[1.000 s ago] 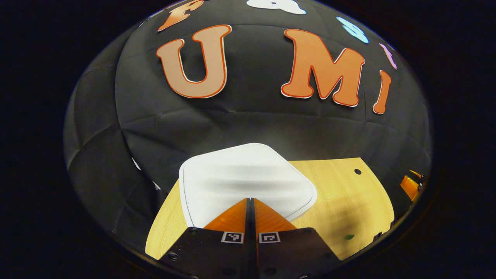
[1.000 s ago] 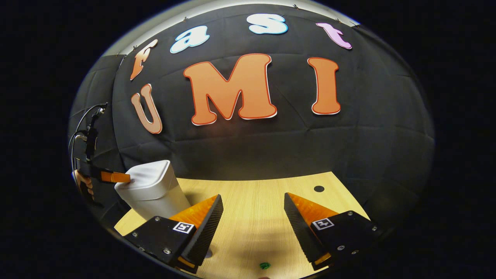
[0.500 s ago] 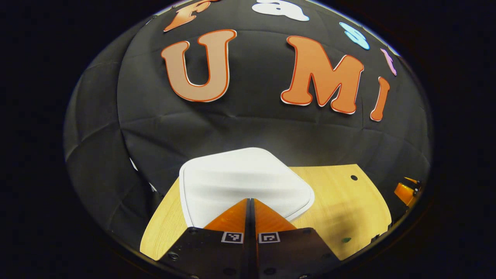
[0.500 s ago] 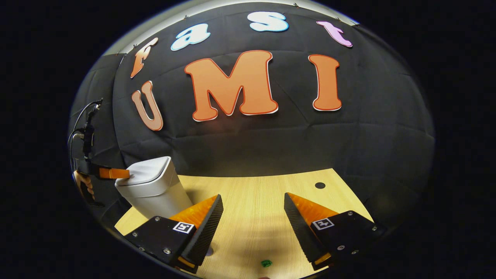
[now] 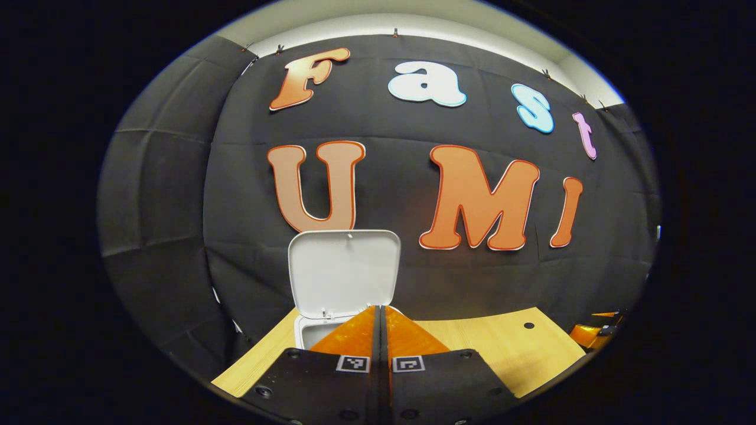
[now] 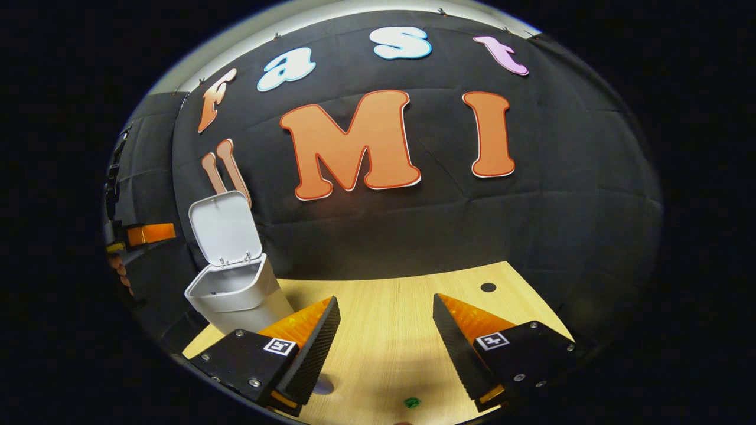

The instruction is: Press the lid of the desktop garbage bin to open it, pick up the crumpled paper on the desktop and throw it into the bin, then pick up the pop can on the desktop and drop it into the bin, and finally close the garbage bin lid.

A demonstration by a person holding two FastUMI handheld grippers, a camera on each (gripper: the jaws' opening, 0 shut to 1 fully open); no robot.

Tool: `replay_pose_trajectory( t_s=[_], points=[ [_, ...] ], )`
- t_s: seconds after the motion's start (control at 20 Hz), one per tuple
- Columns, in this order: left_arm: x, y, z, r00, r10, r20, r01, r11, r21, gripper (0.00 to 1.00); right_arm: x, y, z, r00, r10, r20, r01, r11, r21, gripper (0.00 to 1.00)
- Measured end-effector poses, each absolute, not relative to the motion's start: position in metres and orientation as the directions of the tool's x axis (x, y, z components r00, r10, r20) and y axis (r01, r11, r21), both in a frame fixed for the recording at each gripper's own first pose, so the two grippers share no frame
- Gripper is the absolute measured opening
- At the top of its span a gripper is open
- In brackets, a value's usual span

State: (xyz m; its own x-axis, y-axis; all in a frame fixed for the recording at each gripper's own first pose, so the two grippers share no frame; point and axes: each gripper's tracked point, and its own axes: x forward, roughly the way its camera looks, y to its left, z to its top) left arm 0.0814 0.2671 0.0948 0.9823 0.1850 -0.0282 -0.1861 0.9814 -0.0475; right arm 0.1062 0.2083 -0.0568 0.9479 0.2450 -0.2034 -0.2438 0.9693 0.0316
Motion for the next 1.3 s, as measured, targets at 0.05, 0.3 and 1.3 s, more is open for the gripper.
replay_pose_trajectory(
  t_s=[0.05, 0.3, 1.3],
  points=[
    [0.079, 0.265, 0.094, 0.983, 0.183, -0.024, -0.184, 0.981, -0.055, 0.0, 0.105, 0.208, -0.052, 0.951, 0.248, -0.187, -0.244, 0.969, 0.044, 0.95],
    [0.069, 0.26, 0.095, 0.983, 0.185, -0.006, -0.185, 0.982, -0.033, 0.0, 0.102, 0.2, -0.046, 0.958, 0.229, -0.17, -0.225, 0.973, 0.043, 0.94],
    [0.051, 0.232, 0.072, 0.988, 0.152, 0.01, -0.15, 0.984, -0.098, 0.57, 0.086, 0.194, -0.048, 0.962, 0.202, -0.186, -0.213, 0.976, -0.043, 0.94]
  ],
)
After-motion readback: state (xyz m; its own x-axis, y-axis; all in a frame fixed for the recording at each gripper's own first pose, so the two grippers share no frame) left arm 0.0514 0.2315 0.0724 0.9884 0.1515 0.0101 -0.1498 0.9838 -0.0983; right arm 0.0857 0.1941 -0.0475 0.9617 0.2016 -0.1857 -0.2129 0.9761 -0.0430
